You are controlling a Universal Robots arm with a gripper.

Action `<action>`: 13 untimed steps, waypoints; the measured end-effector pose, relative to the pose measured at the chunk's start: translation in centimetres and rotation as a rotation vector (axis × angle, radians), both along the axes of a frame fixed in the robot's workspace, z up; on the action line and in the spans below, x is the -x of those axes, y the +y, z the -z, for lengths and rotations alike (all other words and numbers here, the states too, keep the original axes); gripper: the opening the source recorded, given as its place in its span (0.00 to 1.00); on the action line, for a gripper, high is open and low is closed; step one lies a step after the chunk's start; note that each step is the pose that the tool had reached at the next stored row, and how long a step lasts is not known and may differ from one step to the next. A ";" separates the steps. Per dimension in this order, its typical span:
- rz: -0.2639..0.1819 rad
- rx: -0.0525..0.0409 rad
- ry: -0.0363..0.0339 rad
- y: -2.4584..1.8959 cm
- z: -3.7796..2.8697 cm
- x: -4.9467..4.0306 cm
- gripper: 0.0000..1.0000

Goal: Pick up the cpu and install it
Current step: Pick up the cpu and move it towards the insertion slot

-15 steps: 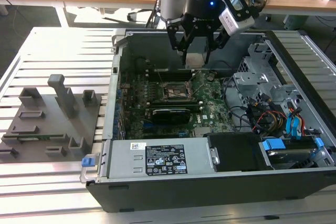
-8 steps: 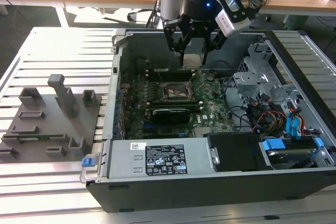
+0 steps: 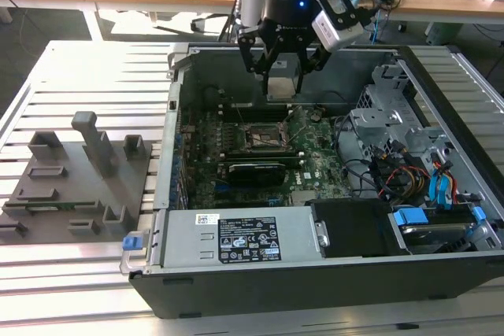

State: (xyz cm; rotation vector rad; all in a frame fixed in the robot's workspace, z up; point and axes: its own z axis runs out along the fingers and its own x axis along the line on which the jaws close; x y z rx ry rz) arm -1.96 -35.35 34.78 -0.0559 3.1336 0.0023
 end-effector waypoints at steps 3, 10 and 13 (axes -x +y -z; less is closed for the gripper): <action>0.000 -0.0001 -0.0001 0.06 0.09 0.06 0.55; 0.000 0.0001 0.0000 0.29 1.36 0.38 0.55; 0.000 0.0003 0.0000 0.67 1.58 0.42 0.55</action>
